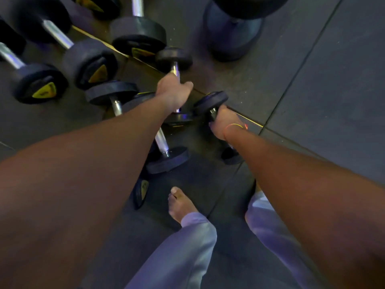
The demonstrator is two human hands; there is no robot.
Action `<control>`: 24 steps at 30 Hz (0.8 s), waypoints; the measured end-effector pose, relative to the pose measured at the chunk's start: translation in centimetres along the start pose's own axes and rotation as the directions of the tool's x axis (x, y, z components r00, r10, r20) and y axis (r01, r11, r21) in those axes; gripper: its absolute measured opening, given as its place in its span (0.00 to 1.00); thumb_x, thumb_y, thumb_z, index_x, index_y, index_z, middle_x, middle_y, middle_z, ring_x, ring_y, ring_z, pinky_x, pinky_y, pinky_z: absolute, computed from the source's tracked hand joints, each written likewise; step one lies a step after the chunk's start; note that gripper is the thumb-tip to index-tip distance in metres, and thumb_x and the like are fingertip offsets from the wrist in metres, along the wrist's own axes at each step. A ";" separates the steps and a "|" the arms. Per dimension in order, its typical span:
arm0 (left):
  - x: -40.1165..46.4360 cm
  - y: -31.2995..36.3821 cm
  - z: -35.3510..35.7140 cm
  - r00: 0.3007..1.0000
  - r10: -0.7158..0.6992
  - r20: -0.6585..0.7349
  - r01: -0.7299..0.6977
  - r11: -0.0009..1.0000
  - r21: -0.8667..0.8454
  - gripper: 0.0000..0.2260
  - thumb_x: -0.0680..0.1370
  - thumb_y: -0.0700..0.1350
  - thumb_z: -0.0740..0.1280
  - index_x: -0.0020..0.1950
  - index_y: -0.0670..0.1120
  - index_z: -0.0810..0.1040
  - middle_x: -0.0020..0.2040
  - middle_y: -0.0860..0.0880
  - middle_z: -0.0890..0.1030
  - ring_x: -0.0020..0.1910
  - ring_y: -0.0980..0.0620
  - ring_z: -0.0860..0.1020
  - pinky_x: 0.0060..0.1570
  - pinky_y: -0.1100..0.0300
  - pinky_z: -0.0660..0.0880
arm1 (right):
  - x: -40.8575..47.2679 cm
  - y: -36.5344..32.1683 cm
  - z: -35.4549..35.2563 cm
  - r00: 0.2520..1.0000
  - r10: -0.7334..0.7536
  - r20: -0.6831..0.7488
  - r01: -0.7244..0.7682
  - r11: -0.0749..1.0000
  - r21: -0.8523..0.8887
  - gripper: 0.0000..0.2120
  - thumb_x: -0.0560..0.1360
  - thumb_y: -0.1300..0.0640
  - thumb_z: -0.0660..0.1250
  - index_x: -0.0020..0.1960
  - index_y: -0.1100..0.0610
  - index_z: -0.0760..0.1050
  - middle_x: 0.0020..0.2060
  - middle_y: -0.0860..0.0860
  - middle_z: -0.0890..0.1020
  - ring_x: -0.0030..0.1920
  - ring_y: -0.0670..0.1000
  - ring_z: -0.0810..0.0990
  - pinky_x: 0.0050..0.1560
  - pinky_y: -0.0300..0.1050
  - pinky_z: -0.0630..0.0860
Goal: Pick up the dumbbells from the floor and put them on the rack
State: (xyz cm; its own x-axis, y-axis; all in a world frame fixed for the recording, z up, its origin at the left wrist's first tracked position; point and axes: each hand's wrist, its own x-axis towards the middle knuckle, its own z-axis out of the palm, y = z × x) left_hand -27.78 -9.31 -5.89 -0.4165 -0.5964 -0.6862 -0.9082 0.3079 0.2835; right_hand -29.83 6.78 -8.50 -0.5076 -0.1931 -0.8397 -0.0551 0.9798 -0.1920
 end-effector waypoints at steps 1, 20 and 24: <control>0.8 0.3 0.7 0.999 -0.020 -0.042 0.019 0.999 -0.034 0.22 0.77 0.55 0.66 0.65 0.43 0.75 0.64 0.42 0.75 0.63 0.41 0.74 0.60 0.53 0.71 | 1.0 0.4 0.6 1.000 0.018 0.013 -0.018 1.000 0.003 0.23 0.75 0.54 0.66 0.68 0.57 0.67 0.65 0.56 0.76 0.66 0.60 0.73 0.63 0.53 0.70; -4.2 2.1 -3.7 0.986 0.145 0.085 -0.160 0.966 0.202 0.22 0.78 0.53 0.63 0.65 0.39 0.72 0.63 0.36 0.75 0.63 0.35 0.72 0.60 0.49 0.70 | -10.2 -0.3 -5.7 0.899 0.110 -0.424 0.251 0.665 0.703 0.13 0.69 0.62 0.71 0.53 0.58 0.81 0.48 0.51 0.84 0.49 0.46 0.79 0.53 0.49 0.79; -6.1 2.7 -4.6 0.979 0.174 0.105 -0.195 0.948 0.249 0.24 0.79 0.52 0.63 0.68 0.37 0.69 0.64 0.35 0.73 0.65 0.34 0.70 0.62 0.49 0.68 | -12.3 -0.7 -7.7 0.867 0.086 -0.490 0.349 0.597 0.722 0.12 0.69 0.68 0.71 0.52 0.59 0.79 0.46 0.50 0.82 0.49 0.43 0.78 0.48 0.34 0.75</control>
State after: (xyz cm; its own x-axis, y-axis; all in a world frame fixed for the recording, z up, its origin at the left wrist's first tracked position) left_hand -27.86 -8.21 2.16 -0.5616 -0.4528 -0.6925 -0.7695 0.5935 0.2360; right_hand -30.20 8.88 5.89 -0.8665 -0.0576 -0.4958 0.4110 0.4812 -0.7743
